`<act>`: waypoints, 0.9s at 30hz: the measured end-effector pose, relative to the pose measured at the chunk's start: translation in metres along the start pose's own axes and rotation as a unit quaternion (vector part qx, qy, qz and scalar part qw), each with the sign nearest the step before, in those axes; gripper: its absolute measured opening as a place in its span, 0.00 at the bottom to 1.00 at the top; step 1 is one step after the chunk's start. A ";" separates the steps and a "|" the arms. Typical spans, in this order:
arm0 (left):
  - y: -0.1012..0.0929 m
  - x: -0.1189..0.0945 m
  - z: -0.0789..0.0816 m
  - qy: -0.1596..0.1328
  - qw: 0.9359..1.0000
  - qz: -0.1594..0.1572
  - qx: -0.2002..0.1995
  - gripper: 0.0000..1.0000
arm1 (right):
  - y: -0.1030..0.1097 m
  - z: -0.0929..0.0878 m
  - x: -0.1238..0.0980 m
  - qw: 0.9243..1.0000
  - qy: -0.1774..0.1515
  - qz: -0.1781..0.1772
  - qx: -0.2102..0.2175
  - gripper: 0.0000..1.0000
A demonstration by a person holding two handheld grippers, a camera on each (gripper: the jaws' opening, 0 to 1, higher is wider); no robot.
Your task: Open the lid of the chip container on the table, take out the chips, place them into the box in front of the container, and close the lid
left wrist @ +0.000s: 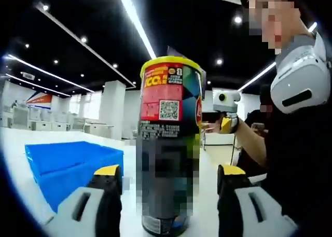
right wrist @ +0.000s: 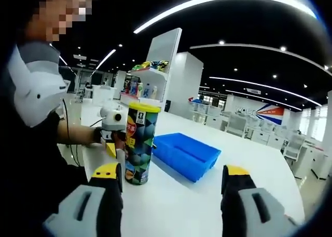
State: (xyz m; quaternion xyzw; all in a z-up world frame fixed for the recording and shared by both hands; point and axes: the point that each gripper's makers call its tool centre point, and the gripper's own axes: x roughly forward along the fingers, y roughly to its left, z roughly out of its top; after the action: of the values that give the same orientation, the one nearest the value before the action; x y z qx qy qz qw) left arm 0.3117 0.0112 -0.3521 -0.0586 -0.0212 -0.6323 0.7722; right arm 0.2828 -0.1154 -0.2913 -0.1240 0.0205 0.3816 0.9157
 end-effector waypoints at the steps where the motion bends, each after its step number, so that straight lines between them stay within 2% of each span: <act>1: 0.000 0.000 -0.001 0.001 1.000 -0.001 0.000 0.72 | 0.000 -0.001 0.000 1.000 0.001 0.000 0.000 0.72; 6: 0.003 0.002 -0.004 0.009 1.000 0.010 0.005 0.61 | 0.001 -0.001 0.001 1.000 0.002 0.000 0.000 0.72; 7: 0.005 0.002 -0.005 0.009 1.000 0.016 0.008 0.57 | 0.002 -0.001 0.001 1.000 0.002 -0.001 0.000 0.72; 8: 0.012 0.001 -0.007 0.016 0.999 0.037 0.026 0.50 | 0.002 -0.001 0.001 1.000 0.002 -0.001 0.000 0.72; 9: 0.007 0.002 -0.008 0.017 0.999 0.026 0.021 0.47 | 0.002 -0.001 0.001 1.000 0.002 -0.001 0.000 0.72; 20: 0.001 0.005 -0.005 0.009 0.999 0.027 0.023 0.46 | 0.006 0.003 0.004 1.000 -0.003 0.002 0.001 0.72; 27: -0.001 0.006 -0.005 0.003 0.999 0.026 0.022 0.46 | 0.018 0.036 0.018 0.999 -0.040 0.029 -0.015 0.72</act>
State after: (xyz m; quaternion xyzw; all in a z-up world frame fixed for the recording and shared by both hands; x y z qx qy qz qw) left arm 0.3113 0.0047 -0.3565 -0.0401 -0.0309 -0.6115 0.7896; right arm 0.2813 -0.0823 -0.2630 -0.1221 -0.0181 0.4129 0.9024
